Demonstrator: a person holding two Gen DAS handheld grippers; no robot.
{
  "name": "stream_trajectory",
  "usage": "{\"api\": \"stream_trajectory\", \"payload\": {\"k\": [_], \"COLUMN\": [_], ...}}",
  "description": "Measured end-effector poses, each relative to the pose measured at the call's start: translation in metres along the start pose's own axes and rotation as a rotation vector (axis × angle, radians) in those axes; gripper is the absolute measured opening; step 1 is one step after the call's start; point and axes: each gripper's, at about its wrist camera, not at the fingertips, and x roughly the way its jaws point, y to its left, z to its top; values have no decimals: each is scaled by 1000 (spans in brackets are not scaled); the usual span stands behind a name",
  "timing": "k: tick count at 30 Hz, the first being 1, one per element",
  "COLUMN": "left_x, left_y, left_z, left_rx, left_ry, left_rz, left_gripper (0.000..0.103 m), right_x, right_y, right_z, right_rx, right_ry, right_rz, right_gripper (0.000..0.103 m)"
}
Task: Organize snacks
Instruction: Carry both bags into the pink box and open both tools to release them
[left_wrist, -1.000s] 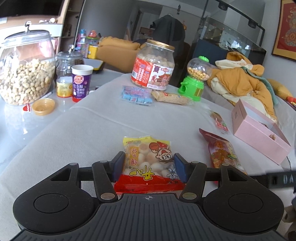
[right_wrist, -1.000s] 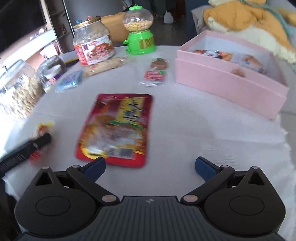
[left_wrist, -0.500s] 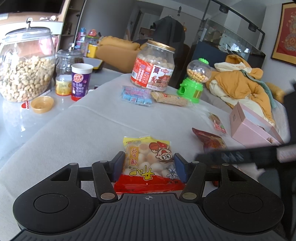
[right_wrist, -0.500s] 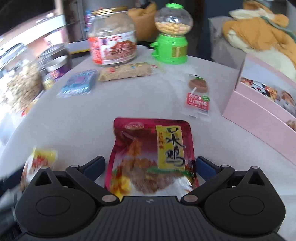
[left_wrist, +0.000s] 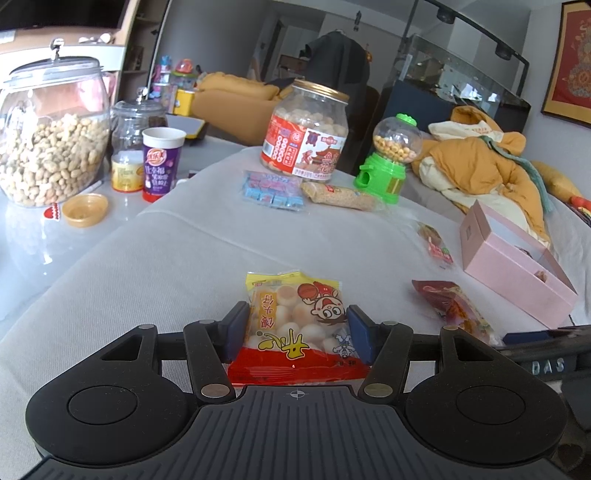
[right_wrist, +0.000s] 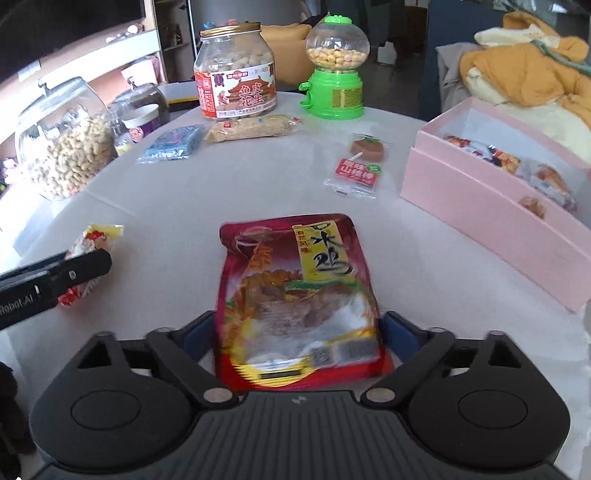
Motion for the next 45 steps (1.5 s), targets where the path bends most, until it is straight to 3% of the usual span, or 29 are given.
{"api": "stream_trajectory", "payload": {"k": [3, 6, 8, 10, 13, 19, 24, 28, 33, 39, 40, 42, 45], "left_x": [1, 0, 1, 1, 1, 0, -2, -6, -1, 52, 68, 104, 129], "left_y": [0, 0, 0, 0, 0, -2, -12, -51, -118, -221, -239, -269, -272], "left_z": [0, 0, 0, 0, 0, -1, 0, 10, 54, 119, 124, 126, 117], "left_rx": [0, -1, -4, -4, 0, 15, 66, 118, 218, 266, 292, 338, 316], "left_ry": [0, 0, 0, 0, 0, 3, 18, 20, -6, 19, 35, 79, 81], "left_rz": [0, -1, -3, -3, 0, 12, -66, -237, -416, -646, -662, -587, -535], "left_gripper": [63, 63, 63, 63, 63, 63, 62, 61, 61, 64, 65, 59, 59], "right_x": [7, 13, 10, 1, -13, -42, -73, -85, -92, -106, -104, -95, -78], "right_y": [-2, 8, 12, 12, 8, -23, -51, -68, -88, -96, -97, -100, -108], "right_z": [3, 6, 6, 4, -2, -15, -29, -40, -47, -65, -66, -69, -70], "right_rx": [21, 13, -7, -15, -26, 21, 62, 71, 122, 128, 131, 145, 194], "right_ry": [-27, -33, -40, -55, -78, -103, -131, -149, -174, -250, -254, -255, -230], "right_rz": [-5, -63, -58, -37, -49, -46, -42, -64, -60, -61, -60, -53, -38], "right_gripper": [103, 103, 94, 76, 72, 69, 69, 69, 69, 71, 71, 71, 71]}}
